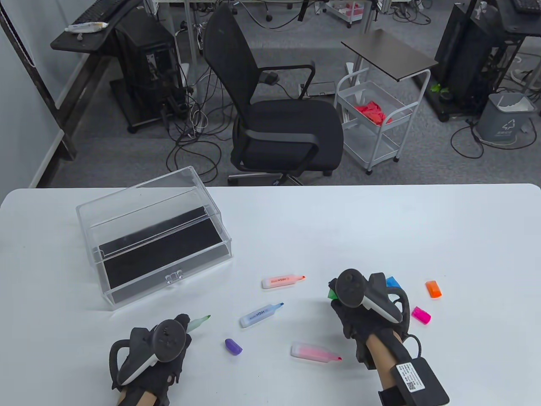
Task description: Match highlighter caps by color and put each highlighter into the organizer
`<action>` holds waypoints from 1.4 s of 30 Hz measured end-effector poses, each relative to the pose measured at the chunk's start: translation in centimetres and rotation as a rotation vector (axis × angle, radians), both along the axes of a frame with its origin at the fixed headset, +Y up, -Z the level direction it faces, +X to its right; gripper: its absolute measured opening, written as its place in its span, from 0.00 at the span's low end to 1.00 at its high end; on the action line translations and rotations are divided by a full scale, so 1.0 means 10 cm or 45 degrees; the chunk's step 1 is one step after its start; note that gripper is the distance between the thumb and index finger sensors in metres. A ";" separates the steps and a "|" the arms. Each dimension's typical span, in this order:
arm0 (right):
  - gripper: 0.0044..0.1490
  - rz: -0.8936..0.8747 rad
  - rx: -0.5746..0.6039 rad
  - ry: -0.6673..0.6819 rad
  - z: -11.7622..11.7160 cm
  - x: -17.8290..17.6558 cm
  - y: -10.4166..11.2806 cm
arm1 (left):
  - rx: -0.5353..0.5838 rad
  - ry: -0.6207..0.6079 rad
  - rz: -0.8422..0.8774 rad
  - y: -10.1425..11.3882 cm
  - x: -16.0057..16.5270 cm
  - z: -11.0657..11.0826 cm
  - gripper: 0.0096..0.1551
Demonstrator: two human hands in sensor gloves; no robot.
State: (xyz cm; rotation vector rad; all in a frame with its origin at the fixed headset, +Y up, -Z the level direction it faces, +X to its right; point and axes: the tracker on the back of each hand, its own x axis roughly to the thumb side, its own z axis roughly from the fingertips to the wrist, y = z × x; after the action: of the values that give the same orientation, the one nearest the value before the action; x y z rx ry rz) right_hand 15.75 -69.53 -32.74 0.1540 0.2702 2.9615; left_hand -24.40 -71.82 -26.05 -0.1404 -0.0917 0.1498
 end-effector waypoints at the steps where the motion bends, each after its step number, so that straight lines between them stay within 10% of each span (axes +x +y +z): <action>1: 0.36 -0.057 0.002 -0.002 0.06 -0.01 0.01 | -0.001 -0.004 -0.003 0.00 -0.01 0.00 0.33; 13: 0.35 -0.514 -0.027 -0.019 0.47 -0.37 -0.03 | 0.002 -0.131 0.010 0.00 0.15 0.01 0.32; 42: 0.32 -0.904 -0.062 0.254 0.61 -0.81 -0.42 | 0.092 -0.425 0.053 0.03 0.62 0.17 0.33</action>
State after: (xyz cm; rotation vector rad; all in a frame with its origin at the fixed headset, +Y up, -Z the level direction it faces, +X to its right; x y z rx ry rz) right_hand 7.61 -73.71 -26.60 0.4377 0.2463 2.2353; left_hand -18.23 -71.57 -24.31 -0.0904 -0.4328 0.1630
